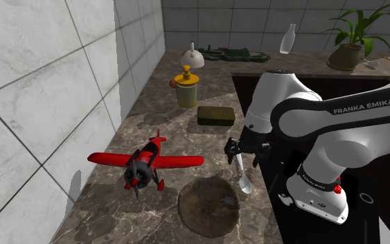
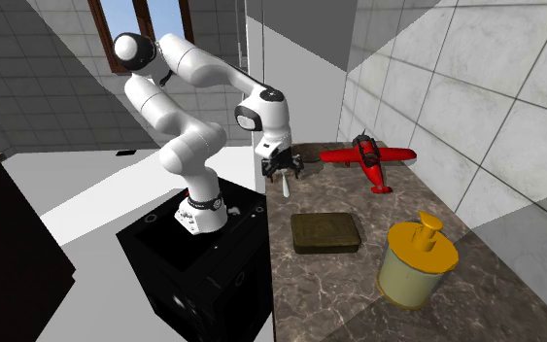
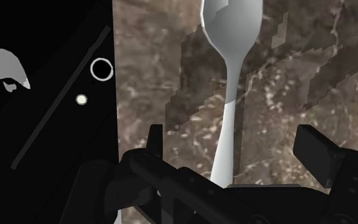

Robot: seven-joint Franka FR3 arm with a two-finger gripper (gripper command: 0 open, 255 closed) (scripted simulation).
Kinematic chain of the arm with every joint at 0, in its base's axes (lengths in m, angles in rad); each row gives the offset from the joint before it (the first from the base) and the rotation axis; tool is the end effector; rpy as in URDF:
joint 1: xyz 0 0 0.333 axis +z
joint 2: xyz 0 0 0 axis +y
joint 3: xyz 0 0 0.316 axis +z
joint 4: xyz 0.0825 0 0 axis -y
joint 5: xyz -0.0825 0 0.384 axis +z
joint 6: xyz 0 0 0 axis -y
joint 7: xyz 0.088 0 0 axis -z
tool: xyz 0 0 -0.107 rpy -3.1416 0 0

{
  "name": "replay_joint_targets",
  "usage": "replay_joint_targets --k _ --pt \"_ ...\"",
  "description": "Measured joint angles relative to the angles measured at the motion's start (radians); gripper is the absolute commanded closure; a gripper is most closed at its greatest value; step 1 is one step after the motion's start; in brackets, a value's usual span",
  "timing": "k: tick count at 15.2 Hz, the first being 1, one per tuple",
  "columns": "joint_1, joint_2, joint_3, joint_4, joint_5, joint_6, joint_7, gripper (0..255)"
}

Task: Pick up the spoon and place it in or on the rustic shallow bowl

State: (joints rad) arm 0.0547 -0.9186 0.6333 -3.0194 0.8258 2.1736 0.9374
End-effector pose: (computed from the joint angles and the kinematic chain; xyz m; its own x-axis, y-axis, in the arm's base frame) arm 0.2318 0.1549 0.3334 0.6006 -0.7869 -0.1417 -0.7988 -0.5827 -0.1499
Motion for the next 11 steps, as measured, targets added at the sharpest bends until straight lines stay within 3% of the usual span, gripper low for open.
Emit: replay_joint_targets --k 4,5,11 --pt "0.000 0.004 0.002 0.000 0.002 0.004 -0.001 0" --pt "0.000 0.004 0.002 0.000 0.002 0.004 -0.001 255" --pt "0.000 0.001 0.000 0.001 0.000 0.001 0.000 255"
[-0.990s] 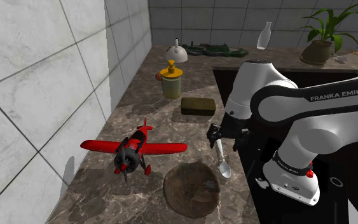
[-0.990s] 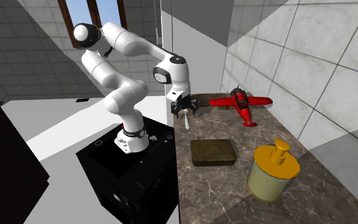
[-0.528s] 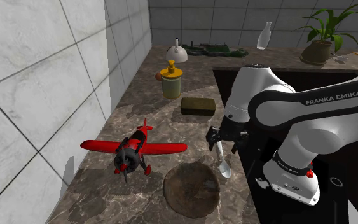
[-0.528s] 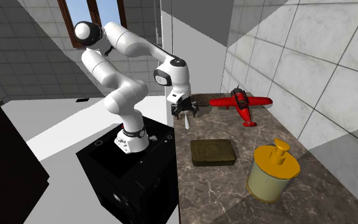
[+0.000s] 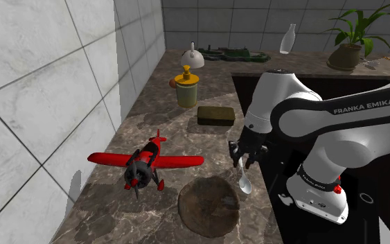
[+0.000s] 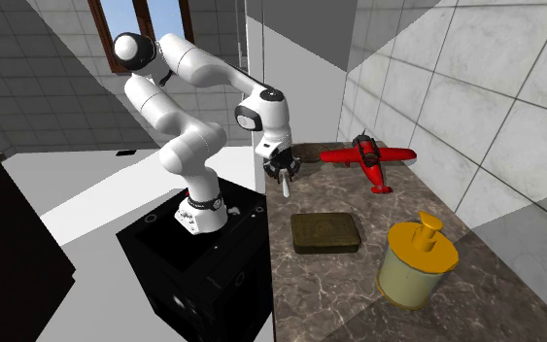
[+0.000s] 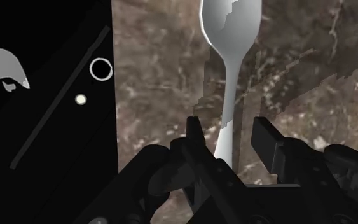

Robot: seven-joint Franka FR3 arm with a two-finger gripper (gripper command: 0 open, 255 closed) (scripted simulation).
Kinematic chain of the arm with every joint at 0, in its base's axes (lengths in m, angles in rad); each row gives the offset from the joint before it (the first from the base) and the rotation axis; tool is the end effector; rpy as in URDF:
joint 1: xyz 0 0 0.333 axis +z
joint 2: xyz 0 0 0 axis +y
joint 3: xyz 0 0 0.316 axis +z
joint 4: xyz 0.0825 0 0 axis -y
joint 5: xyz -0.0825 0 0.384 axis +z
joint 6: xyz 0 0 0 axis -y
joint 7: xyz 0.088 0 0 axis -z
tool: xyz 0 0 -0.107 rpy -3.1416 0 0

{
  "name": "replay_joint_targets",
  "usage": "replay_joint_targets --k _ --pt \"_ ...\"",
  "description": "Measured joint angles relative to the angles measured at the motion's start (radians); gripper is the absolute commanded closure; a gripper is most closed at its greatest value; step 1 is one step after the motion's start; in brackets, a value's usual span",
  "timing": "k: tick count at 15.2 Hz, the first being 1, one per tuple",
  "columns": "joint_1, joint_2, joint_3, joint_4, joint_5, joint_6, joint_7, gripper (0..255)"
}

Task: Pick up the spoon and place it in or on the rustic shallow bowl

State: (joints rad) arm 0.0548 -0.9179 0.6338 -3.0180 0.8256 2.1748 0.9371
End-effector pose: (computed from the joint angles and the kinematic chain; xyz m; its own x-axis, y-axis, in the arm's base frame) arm 0.2320 0.1554 0.3339 0.6018 -0.7862 -0.1406 -0.7978 -0.5837 -0.1512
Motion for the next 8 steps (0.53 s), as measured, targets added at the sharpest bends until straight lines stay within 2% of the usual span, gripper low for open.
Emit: replay_joint_targets --k 4,8 --pt "0.000 0.000 0.000 0.001 0.000 0.000 0.000 255" --pt "-0.010 -0.035 -0.027 0.021 -0.035 -0.054 0.014 255"
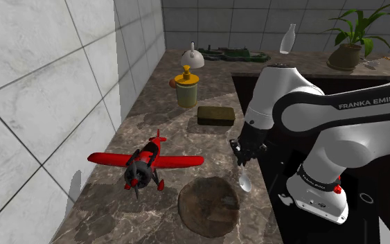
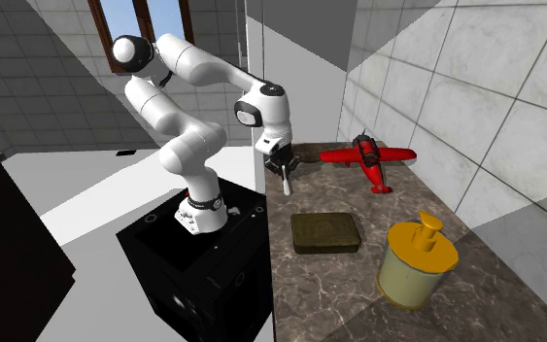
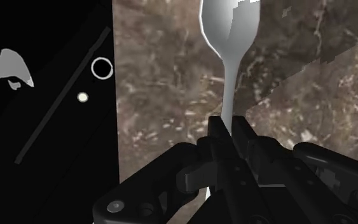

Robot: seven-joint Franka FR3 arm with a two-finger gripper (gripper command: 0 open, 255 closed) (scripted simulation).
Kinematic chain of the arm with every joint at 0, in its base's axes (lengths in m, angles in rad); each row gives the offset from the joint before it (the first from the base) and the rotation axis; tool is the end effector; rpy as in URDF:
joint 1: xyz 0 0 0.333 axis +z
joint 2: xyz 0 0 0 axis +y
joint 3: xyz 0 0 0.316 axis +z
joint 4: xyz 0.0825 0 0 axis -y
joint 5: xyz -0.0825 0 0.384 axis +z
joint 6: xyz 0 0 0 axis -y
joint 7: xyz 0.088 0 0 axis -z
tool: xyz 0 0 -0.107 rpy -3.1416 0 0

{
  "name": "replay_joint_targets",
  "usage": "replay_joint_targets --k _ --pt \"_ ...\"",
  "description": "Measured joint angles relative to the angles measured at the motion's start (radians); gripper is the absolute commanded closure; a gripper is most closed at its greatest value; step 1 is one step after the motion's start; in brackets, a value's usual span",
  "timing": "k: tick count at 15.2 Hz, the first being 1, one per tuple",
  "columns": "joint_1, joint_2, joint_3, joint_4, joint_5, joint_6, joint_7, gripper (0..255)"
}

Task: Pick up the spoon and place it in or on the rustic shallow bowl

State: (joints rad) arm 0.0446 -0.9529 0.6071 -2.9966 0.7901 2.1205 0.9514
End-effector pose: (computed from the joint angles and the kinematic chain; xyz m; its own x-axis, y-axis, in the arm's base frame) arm 0.2330 0.1551 0.3488 0.6007 -0.7868 -0.1416 -0.7987 -0.5826 -0.1508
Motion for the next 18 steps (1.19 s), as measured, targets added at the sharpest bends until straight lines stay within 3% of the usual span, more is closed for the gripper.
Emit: replay_joint_targets --k 18 --pt "-0.052 -0.120 -0.140 0.176 -0.168 -0.283 0.068 255"
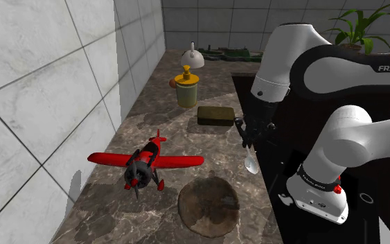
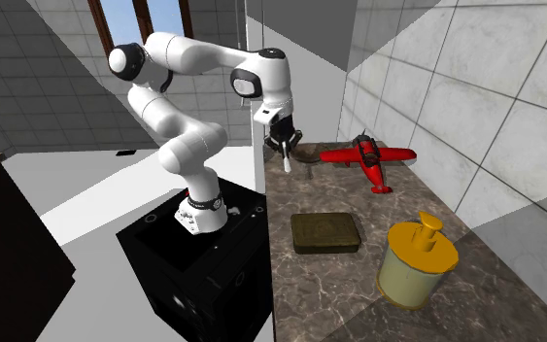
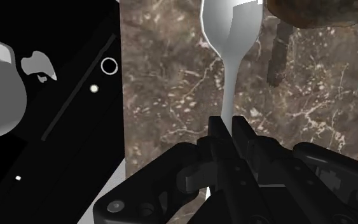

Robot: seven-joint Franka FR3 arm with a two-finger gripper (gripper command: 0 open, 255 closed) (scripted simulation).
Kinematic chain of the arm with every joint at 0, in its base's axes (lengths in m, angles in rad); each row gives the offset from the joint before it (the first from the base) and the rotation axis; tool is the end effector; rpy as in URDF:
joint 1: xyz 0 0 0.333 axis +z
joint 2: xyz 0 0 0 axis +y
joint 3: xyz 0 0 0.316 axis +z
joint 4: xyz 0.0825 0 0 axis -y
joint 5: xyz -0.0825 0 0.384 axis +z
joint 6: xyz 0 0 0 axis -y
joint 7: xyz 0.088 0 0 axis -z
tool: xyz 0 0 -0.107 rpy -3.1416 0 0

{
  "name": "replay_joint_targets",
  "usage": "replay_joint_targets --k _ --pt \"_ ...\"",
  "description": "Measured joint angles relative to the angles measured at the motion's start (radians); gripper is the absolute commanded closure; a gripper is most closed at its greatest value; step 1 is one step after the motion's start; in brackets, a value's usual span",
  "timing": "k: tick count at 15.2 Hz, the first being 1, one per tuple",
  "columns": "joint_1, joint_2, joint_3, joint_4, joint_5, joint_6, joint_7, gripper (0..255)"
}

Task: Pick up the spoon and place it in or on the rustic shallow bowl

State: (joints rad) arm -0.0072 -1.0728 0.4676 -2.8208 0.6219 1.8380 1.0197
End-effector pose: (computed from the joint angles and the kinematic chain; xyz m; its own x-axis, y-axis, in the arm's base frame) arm 0.2322 0.1552 0.4434 0.6007 -0.7868 -0.1415 -0.7986 -0.5827 -0.1506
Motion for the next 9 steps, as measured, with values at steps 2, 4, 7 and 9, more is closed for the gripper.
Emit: replay_joint_targets --k 2,4,7,9 --pt "-0.005 -0.001 -0.011 0.019 -0.012 -0.020 0.004 255" --pt "0.003 0.020 0.023 0.048 0.009 -0.014 0.035 255" --pt "0.003 0.090 0.098 0.113 0.050 0.020 0.089 255" --pt "-0.002 0.142 0.156 0.159 0.076 0.050 0.127 255"
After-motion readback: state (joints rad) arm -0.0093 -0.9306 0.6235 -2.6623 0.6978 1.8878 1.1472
